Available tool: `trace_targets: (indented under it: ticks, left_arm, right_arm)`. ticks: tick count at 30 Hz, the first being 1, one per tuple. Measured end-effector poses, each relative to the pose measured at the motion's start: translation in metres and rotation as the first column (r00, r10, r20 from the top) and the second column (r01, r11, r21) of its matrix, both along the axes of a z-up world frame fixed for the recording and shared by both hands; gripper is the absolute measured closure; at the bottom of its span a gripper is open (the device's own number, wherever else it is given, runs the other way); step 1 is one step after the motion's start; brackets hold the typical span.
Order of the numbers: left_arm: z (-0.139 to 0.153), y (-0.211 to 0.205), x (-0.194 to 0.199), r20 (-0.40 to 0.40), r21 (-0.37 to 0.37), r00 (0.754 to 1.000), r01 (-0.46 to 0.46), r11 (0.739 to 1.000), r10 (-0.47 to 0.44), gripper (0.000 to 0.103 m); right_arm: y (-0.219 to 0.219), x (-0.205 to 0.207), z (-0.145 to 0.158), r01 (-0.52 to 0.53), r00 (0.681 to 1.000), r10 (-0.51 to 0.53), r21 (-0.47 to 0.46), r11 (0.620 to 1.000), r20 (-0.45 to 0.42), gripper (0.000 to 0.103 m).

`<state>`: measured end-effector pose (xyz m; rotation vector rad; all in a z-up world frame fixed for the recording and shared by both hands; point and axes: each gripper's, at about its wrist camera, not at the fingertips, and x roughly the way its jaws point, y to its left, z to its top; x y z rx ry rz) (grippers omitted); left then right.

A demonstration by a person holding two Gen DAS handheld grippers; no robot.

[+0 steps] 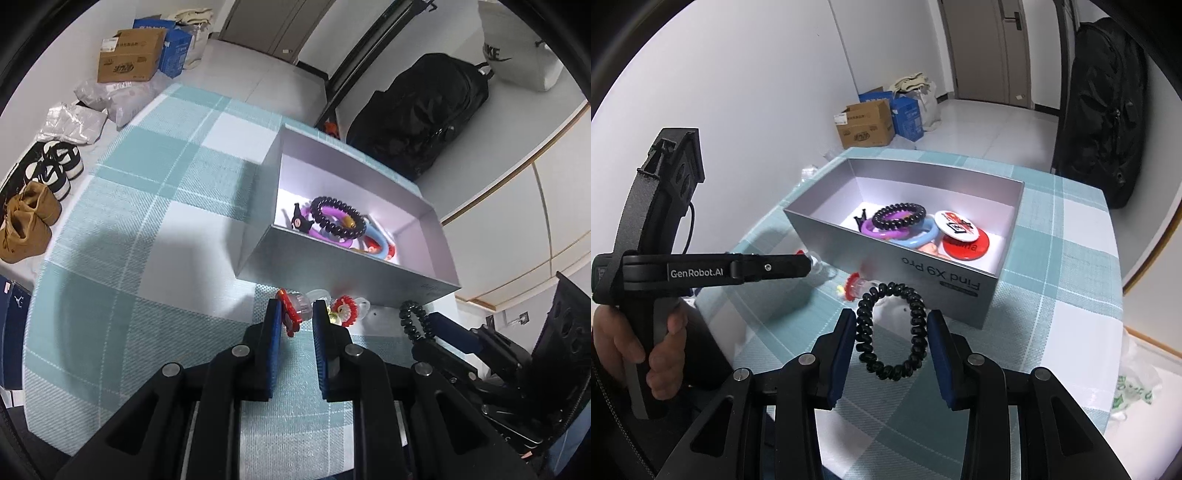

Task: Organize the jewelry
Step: 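Carry the hair tie and pacifier charm into the silver box and release both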

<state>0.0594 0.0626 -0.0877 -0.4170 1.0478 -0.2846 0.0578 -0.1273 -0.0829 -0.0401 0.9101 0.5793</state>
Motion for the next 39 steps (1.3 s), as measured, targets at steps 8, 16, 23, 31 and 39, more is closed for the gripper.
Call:
trace_targets:
  ticks: [8, 16, 23, 31, 39]
  left_arm:
    - [0.026, -0.006, -0.013, 0.113, 0.015, 0.993, 0.021, 1.0, -0.022, 0.091]
    - [0.039, -0.002, -0.012, 0.188, -0.009, 0.982, 0.023, 1.0, -0.021, 0.091]
    - [0.045, -0.006, -0.009, 0.225, 0.006, 0.974, 0.032, 0.999, -0.033, 0.091]
    - [0.049, -0.011, -0.002, 0.246, 0.013, 0.968, 0.054, 0.998, -0.056, 0.091]
    - [0.047, -0.017, 0.01, 0.238, 0.018, 0.969, 0.059, 0.998, -0.062, 0.091]
  right_arm:
    - [0.0, -0.006, 0.012, -0.017, 1.0, 0.015, 0.08, 0.997, 0.026, 0.065]
    - [-0.012, 0.004, 0.022, 0.017, 1.0, -0.02, 0.201, 0.979, 0.009, 0.065]
    - [-0.019, 0.012, 0.03, 0.042, 0.999, -0.05, 0.259, 0.965, 0.021, 0.065]
    - [-0.022, 0.026, 0.036, 0.061, 0.997, -0.07, 0.308, 0.949, 0.017, 0.065]
    - [-0.024, 0.04, 0.039, 0.081, 0.996, -0.089, 0.324, 0.943, 0.008, 0.065]
